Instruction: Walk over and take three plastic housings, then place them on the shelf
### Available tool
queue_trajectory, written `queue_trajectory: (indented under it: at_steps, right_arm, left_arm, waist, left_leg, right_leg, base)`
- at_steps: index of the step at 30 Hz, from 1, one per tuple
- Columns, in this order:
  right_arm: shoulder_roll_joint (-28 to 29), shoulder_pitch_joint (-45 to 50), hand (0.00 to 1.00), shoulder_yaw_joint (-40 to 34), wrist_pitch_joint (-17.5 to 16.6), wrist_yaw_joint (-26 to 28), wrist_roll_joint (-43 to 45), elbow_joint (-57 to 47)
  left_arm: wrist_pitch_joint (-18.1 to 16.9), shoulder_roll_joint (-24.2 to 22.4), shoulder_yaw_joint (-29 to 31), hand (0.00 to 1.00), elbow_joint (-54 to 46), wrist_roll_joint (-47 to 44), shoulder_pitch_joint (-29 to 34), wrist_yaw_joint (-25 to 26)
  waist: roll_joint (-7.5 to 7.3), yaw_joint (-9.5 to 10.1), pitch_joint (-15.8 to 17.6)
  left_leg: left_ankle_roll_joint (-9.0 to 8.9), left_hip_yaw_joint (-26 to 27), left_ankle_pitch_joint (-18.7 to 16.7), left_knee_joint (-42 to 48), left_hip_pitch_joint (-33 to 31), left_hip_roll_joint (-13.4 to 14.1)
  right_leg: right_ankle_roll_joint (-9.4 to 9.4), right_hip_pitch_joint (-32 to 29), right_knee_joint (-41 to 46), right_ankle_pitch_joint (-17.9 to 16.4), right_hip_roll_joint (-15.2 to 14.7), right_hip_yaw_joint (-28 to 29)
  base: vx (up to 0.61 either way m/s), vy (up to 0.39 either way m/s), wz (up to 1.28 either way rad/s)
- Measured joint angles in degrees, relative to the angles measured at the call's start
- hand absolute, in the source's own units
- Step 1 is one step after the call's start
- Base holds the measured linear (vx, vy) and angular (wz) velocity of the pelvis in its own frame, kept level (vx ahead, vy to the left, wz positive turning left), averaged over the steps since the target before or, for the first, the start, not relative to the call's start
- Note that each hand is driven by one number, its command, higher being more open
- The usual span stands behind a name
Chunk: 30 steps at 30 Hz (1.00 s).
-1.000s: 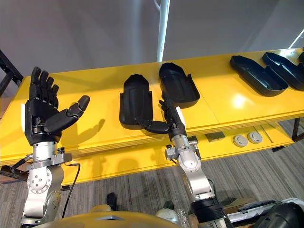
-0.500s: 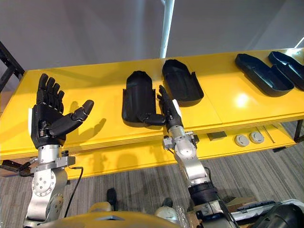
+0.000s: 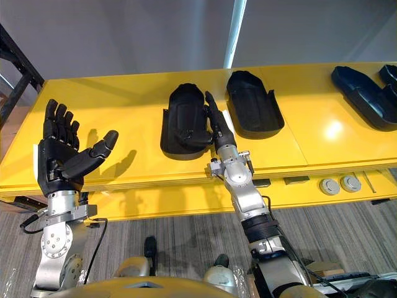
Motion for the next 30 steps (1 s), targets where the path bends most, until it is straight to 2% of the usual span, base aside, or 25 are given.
queue_trajectory:
  at_steps: [9, 15, 20, 25, 30]
  right_arm:
    - [-0.1, -0.5, 1.0, -0.1, 0.0, -3.6, -4.5, -0.4]
    - [-0.8, 0.2, 1.0, -2.2, -0.8, -4.6, -4.6, -8.7]
    - [-3.7, 2.7, 1.0, -5.3, -5.6, -4.6, -6.7, -17.7]
    - [-4.6, 9.2, 1.0, -8.4, -9.3, -3.6, -9.0, -24.4]
    - [-6.4, 15.5, 1.0, -7.9, -11.7, 2.7, -11.4, -27.8]
  left_arm:
    - [0.0, 0.0, 0.0, 1.0, -0.1, 0.0, 1.8, -0.2]
    - [-1.0, 0.0, 0.0, 1.0, -0.1, 0.0, 1.7, -0.4]
    - [-1.0, 0.1, -1.2, 1.0, -0.1, 0.1, 1.6, -0.5]
    - [-1.0, 0.1, -1.7, 1.0, -0.1, 0.1, 1.6, -0.9]
    - [-1.0, 1.3, -2.1, 1.0, -0.1, 0.1, 1.5, -0.9]
  waist:
    - [0.19, 0.02, 0.5]
    - [-0.13, -0.52, 1.1]
    - [-0.23, -0.65, 1.1]
    - [-0.28, -1.04, 1.1]
    - [-0.72, -2.11, 1.4]
  left_leg:
    - [0.14, 0.0, 0.0, 0.0, 0.0, 0.0]
    - [0.19, 0.5, -0.2, 0.0, 0.0, 0.2]
    - [0.39, 1.7, -0.5, 0.2, 0.2, 0.2]
    - [0.23, 2.5, -1.1, 0.0, 0.9, 0.3]
    - [0.25, 3.4, -1.9, 0.0, 0.7, 0.3]
  right_leg:
    - [0.18, 0.0, 0.1, -0.2, 0.0, 0.0]
    - [0.27, -0.3, 0.0, -0.2, 0.1, 0.4]
    - [0.24, -0.9, 0.0, 0.1, 0.1, 1.7]
    - [0.34, -0.7, 0.0, 0.1, 0.2, 2.3]
    - [0.76, -1.0, -0.6, -0.2, 0.3, 3.2]
  base:
    - [0.0, 0.0, 0.0]
    - [0.0, -0.01, -0.03]
    - [0.02, -0.015, -0.11]
    - [0.02, -0.02, -0.08]
    - [0.0, -0.012, -0.07]
